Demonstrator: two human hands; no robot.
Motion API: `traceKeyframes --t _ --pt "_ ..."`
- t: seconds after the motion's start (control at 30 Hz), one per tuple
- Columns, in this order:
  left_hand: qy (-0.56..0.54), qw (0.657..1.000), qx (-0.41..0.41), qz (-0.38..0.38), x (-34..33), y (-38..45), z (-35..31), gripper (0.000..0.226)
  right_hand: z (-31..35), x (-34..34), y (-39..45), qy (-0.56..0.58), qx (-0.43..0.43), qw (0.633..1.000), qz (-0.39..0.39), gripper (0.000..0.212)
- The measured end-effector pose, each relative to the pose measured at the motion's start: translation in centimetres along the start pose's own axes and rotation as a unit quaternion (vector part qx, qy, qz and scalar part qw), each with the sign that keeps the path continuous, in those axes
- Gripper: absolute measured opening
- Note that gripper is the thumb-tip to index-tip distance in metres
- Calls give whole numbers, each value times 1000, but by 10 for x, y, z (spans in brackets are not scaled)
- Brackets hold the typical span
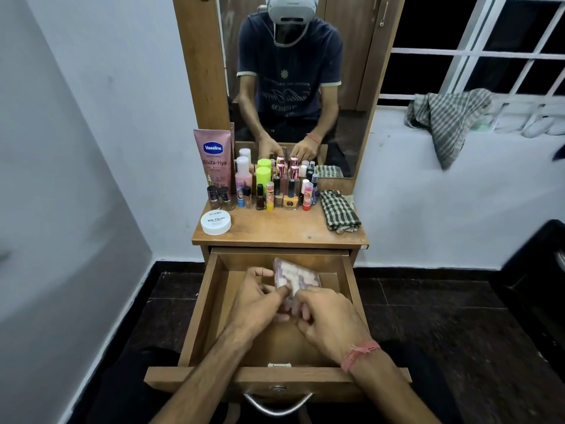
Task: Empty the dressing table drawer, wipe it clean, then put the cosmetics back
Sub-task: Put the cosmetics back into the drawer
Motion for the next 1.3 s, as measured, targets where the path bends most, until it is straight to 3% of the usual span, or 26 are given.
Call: traceKeyframes --t 0.13,0.43,0.63,0.77,0.83,0.93,1.1,1.2,1.3 --pt "38 999 4 19 -9 6 3 42 1 -5 1 -1 -7 999 34 18" --pt "135 988 26 73 -20 8 9 29 -11 -9 -1 -22 -79 996 26 18" --pt "238 964 44 106 -14 8 11 60 -28 -23 5 -17 -130 990 46 26" --pt "304 942 55 135 -16 8 12 68 -29 -25 6 3 -128 990 51 26" --pt "328 932 50 146 -18 8 6 61 -27 -22 6 6 -118 992 53 22" --pt "382 920 -11 83 -10 12 -21 36 -23 -4 6 39 -98 994 21 17" --pt "423 883 -190 -73 1 20 -118 9 -12 67 23 96 -39 986 -130 14" --pt "441 845 -279 -114 -2 33 -176 22 -10 110 50 66 -16 974 -215 28" --pt "526 781 -312 -125 -10 52 -207 36 -9 142 80 -7 -15 971 -240 34"
Point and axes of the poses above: each hand's wrist, its own y-axis towards the middle knuckle, its own x-axis out of the back of the hand, z = x × y, the point moved 6 cm from there along y, towards the middle knuckle, and after that the axes turned 11 degrees about z, right-handed, at the moved point
